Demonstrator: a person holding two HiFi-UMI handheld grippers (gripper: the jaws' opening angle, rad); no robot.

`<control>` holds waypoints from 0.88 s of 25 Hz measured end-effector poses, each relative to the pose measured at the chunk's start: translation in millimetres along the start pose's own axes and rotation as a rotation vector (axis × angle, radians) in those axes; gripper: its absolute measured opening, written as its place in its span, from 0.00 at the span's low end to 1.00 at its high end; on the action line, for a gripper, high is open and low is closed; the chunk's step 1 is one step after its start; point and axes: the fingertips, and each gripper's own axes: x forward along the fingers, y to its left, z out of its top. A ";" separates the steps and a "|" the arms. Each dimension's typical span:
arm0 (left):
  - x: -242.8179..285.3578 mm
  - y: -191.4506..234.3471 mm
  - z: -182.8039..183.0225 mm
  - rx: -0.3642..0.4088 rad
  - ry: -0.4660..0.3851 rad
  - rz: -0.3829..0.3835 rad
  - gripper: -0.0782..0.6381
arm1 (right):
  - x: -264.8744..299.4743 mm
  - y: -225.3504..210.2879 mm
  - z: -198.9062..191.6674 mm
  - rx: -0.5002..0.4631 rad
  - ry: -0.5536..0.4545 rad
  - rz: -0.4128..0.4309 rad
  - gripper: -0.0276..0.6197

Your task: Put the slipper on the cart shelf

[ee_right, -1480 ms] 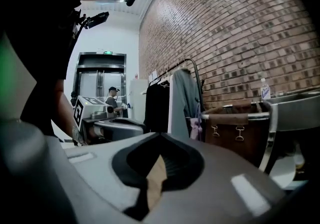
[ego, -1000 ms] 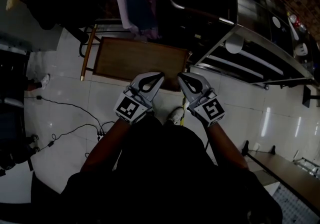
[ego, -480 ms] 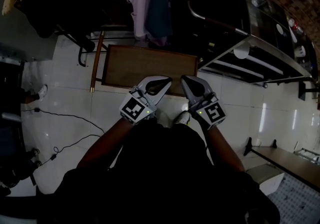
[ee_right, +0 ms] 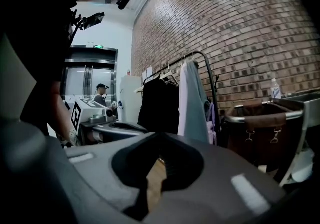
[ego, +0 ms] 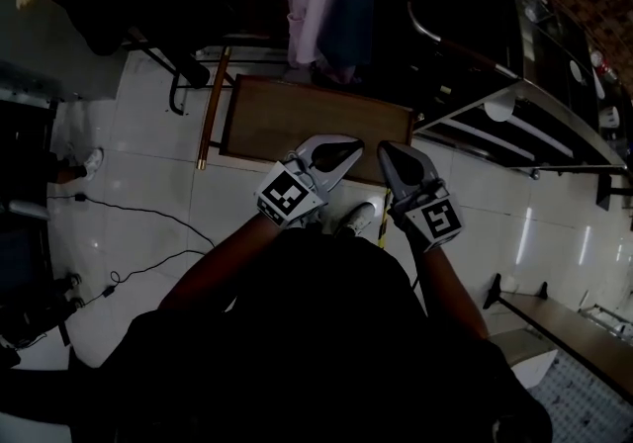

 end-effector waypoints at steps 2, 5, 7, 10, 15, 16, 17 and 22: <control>3.5 3.5 -0.6 0.013 -0.001 0.007 0.11 | 1.3 -2.2 -0.2 -0.006 0.007 0.015 0.05; 7.9 6.0 -7.2 0.036 0.008 0.013 0.11 | 1.5 -2.6 -5.0 -0.006 0.008 0.032 0.05; 9.0 6.6 -8.8 0.031 0.018 0.018 0.11 | 2.1 -0.8 -7.4 -0.002 0.006 0.040 0.05; 11.6 7.5 -8.6 0.036 0.025 0.024 0.11 | 3.8 -1.1 -8.8 -0.002 0.008 0.051 0.05; 17.6 4.2 -12.1 0.028 0.034 0.030 0.11 | 1.7 -5.7 -6.6 0.025 -0.022 0.083 0.05; 19.2 3.3 -11.2 0.030 0.034 0.031 0.11 | 1.3 -6.1 -5.5 0.027 -0.027 0.090 0.05; 21.2 2.0 -10.4 0.031 0.033 0.032 0.11 | 0.4 -7.1 -4.6 0.027 -0.027 0.093 0.05; 35.5 -9.0 -9.7 0.030 0.032 0.031 0.11 | -12.2 -19.7 -9.6 0.012 -0.041 0.092 0.05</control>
